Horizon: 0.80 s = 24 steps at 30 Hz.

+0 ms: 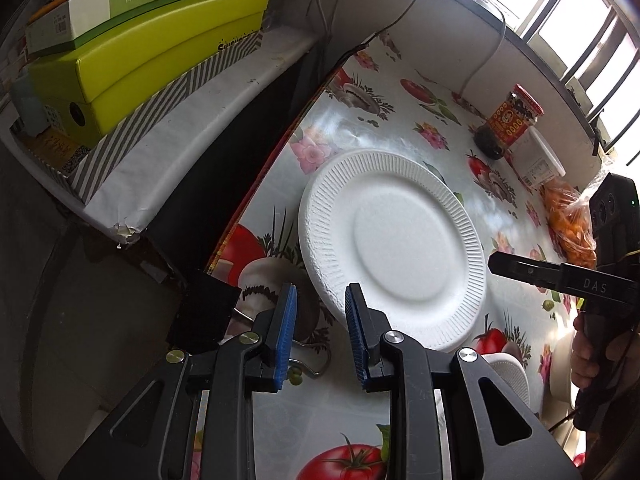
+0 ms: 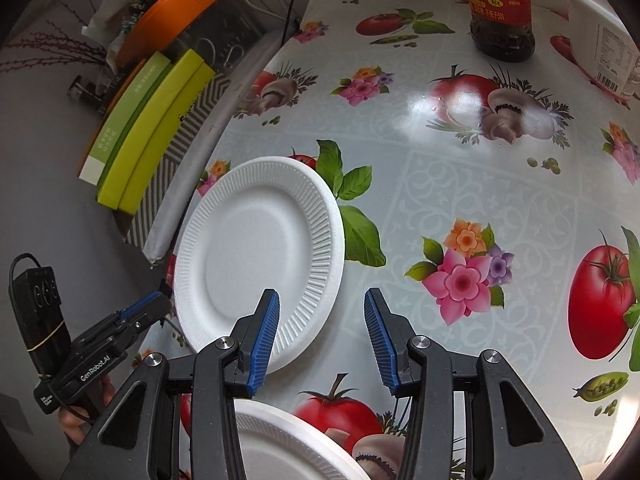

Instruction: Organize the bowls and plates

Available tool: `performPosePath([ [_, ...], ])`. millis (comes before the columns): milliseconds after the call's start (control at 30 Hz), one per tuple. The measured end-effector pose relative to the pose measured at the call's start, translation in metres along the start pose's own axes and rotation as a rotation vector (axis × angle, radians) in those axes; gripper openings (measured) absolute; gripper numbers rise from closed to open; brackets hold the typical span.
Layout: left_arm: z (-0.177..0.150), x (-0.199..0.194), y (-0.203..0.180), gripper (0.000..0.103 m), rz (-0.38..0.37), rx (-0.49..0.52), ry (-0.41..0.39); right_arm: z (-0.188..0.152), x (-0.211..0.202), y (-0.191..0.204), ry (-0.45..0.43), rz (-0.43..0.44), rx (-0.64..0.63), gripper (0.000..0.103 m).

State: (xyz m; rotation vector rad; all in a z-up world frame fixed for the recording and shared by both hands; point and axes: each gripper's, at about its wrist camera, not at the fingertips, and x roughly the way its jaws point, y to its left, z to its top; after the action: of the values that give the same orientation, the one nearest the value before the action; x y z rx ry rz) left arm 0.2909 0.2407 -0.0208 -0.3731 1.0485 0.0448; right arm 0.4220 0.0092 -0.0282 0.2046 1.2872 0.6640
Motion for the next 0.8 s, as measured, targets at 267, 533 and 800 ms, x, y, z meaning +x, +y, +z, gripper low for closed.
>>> performPosePath([
  [267,0.001,0.007,0.005,0.026,-0.036,-0.028,0.017,-0.001,0.01,0.003,0.01,0.002,-0.01,0.037],
  [533,-0.002,0.011,0.002,0.026,-0.031,-0.017,0.015,-0.003,0.017,0.001,0.026,0.008,-0.008,0.021],
  [800,-0.004,0.011,0.001,0.019,-0.031,-0.02,0.014,-0.005,0.015,0.001,0.018,0.003,-0.016,0.018],
])
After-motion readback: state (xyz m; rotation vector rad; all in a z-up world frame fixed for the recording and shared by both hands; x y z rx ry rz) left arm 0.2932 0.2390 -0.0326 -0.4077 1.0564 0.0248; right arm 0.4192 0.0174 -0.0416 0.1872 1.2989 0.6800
